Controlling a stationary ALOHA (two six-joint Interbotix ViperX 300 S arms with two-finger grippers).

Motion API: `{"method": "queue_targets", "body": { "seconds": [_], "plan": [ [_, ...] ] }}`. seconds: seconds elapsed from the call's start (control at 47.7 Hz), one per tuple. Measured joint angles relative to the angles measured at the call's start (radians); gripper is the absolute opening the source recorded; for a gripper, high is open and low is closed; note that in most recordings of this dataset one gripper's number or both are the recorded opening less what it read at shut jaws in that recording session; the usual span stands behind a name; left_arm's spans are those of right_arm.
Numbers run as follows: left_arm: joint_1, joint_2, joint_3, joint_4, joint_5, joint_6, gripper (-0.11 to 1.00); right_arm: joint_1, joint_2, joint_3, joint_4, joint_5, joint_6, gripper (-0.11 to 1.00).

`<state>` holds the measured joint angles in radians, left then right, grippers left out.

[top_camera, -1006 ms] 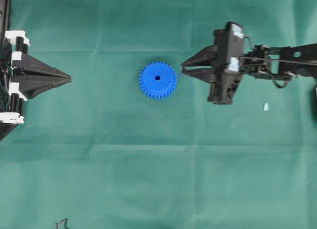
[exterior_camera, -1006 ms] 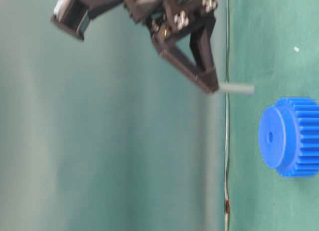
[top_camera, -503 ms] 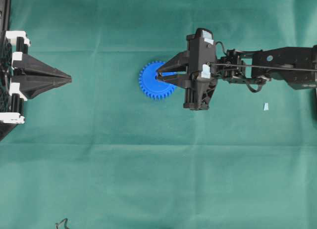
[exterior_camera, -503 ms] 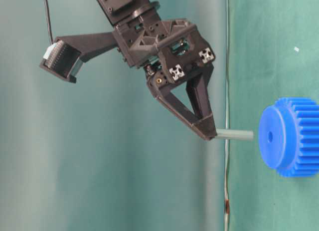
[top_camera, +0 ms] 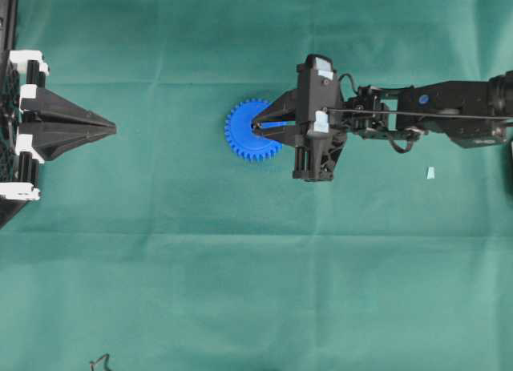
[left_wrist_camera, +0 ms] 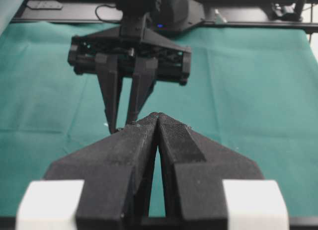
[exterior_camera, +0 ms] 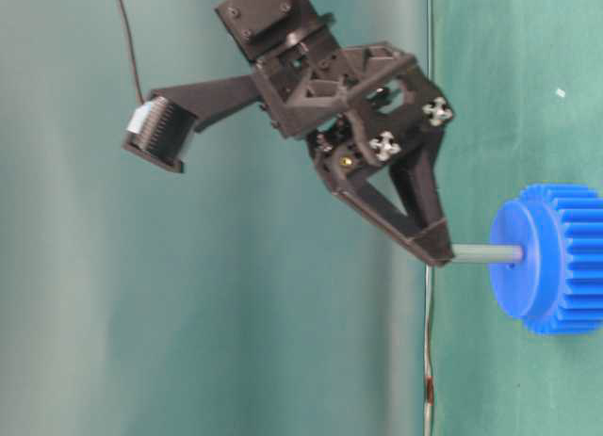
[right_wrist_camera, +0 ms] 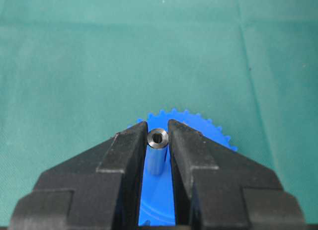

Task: Insert the shaft into the center hole of the gear.
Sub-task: 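Align and lower the shaft into the gear's center hole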

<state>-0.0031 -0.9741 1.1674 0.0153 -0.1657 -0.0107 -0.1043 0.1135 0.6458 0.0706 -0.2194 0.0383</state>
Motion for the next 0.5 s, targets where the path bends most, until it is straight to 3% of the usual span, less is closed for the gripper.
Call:
{"method": "queue_targets", "body": {
  "seconds": [0.503],
  "plan": [
    [0.000,0.000,0.000,0.000,0.000,0.000,0.00,-0.009,0.008,-0.008,-0.002,-0.029,-0.008,0.16]
  ]
}}
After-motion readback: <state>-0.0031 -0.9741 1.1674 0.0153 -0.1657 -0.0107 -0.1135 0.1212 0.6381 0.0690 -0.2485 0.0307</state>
